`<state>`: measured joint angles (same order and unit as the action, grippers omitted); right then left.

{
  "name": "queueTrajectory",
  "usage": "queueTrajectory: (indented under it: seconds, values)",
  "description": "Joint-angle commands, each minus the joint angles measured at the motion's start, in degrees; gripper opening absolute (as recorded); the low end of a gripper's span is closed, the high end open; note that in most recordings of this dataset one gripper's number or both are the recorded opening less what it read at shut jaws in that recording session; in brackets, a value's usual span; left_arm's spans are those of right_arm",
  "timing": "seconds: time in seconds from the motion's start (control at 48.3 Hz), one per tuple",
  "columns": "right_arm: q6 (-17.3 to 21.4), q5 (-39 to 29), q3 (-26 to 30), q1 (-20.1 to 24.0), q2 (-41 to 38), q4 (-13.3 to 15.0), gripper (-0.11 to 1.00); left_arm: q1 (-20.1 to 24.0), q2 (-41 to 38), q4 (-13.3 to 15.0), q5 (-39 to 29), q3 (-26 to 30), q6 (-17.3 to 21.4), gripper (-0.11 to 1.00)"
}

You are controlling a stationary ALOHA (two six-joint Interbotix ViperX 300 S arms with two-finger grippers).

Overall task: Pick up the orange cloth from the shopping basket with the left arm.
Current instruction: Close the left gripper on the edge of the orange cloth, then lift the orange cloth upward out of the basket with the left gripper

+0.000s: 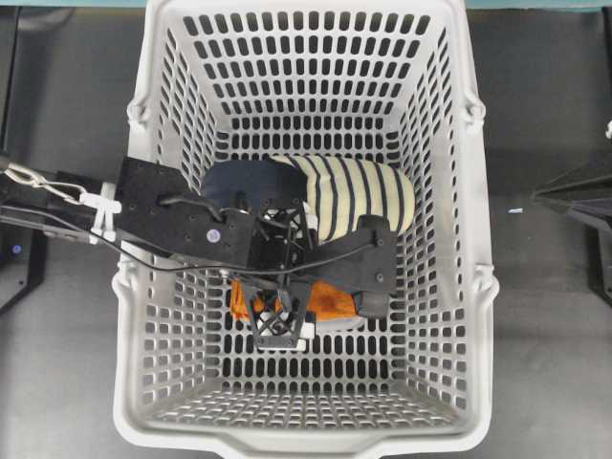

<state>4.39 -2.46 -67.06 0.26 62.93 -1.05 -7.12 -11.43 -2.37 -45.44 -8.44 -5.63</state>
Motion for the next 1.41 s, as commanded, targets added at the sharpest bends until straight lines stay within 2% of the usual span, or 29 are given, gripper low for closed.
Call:
queueTrajectory:
  seconds: [0.0,0.083,0.249,0.311,0.518,0.767,0.891,0.995,1.388]
  values:
    - [0.09,0.35,1.05,0.00,-0.35,-0.18,-0.01,0.00,0.44,-0.09,0.09,-0.35,0.18,0.80]
    - [0.09,0.44,0.97,-0.18,-0.35,-0.18,-0.01,0.00,0.79,-0.18,-0.09,-0.97,0.18,0.67]
    - [0.09,0.53,0.97,-0.18,-0.35,-0.09,-0.01,0.18,2.02,-0.18,-0.88,-0.62,0.26,0.23]
    - [0.09,0.62,0.88,-0.18,-0.35,-0.18,-0.01,0.44,2.81,-0.18,-1.49,0.09,0.26,0.14]
    - [0.09,0.62,0.97,-0.09,-0.35,-0.18,-0.01,0.70,6.33,-0.18,-10.20,7.82,0.35,0.14]
    - [0.09,0.62,0.88,-0.18,-0.09,-0.18,-0.01,0.70,7.82,-0.18,-27.51,25.93,1.05,0.14]
    - [0.09,0.70,0.79,-0.18,0.00,-0.18,-0.01,0.70,7.21,-0.18,-33.40,32.34,2.20,0.14]
    - [0.09,0.70,0.79,-0.18,0.00,-0.18,-0.01,0.79,6.24,-0.18,-35.86,33.93,2.72,0.14]
    - [0.09,0.70,0.79,-0.18,0.35,-0.18,-0.01,0.97,5.98,-0.18,-35.86,33.84,2.72,0.14]
